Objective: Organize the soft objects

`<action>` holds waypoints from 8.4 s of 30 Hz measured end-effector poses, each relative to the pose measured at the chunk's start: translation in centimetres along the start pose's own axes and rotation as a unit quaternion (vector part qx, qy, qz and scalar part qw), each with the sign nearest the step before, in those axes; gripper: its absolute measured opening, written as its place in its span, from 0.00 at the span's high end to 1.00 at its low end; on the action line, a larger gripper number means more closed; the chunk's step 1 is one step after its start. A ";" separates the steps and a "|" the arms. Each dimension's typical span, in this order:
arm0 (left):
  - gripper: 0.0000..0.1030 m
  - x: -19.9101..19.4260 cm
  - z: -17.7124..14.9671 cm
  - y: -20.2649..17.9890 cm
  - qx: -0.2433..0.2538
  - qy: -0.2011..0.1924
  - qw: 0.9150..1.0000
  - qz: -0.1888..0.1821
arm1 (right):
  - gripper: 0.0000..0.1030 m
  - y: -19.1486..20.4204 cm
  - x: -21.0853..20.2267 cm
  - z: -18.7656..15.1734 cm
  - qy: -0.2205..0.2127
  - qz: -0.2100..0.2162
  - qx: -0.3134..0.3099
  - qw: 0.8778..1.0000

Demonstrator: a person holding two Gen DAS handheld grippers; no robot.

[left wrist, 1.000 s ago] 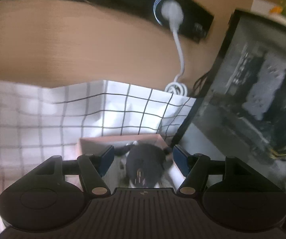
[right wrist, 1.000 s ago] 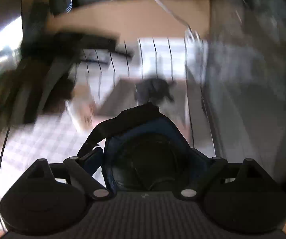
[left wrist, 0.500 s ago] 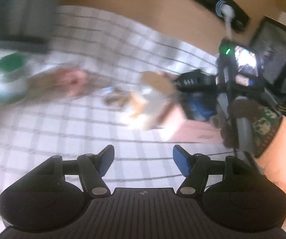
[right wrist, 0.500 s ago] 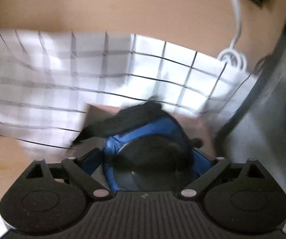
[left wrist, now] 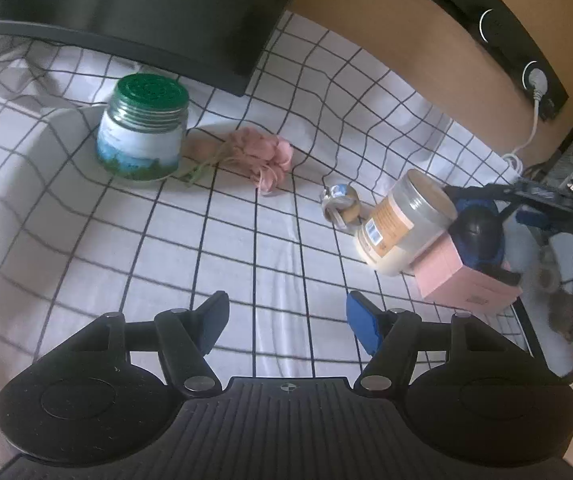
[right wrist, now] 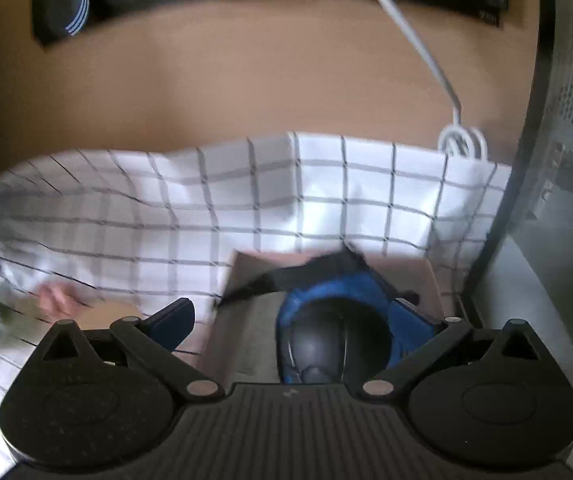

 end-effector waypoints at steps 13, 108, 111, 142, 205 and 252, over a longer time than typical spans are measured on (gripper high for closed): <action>0.32 0.4 1.7 2.0 -0.005 -0.013 1.000 0.016 | 0.01 12.8 -4.3 0.2 -0.051 0.125 -0.076 0.988; 0.93 -0.6 -1.6 -1.0 0.076 -0.011 0.991 0.108 | 0.19 13.7 -6.3 -13.8 0.042 0.171 -0.178 0.968; 0.93 -2.2 -2.5 -1.1 0.077 -0.016 0.991 0.110 | 0.19 15.8 -5.6 -13.3 0.038 0.188 -0.203 0.960; 0.81 6.3 1.1 -0.9 0.147 0.088 0.965 0.198 | 0.19 11.3 -4.3 -16.1 0.105 0.177 -0.123 0.971; 0.86 -1.7 -4.6 -1.0 0.099 0.050 0.987 0.113 | 0.73 19.1 -0.7 -11.6 0.103 0.254 -0.192 0.942; 0.83 3.5 -1.7 -16.3 0.110 0.038 0.990 -0.084 | 0.73 -3.9 -3.5 -0.5 0.006 0.104 0.013 0.995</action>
Point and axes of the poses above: each gripper's, at about its wrist camera, not at the fingertips, and x roughly the way its jaws point, y to its left, z to its top, the point moved 4 cm from there along x, roughly the way its jaws point, and after that the axes turned 2 degrees about -x, right-handed, at the moved point
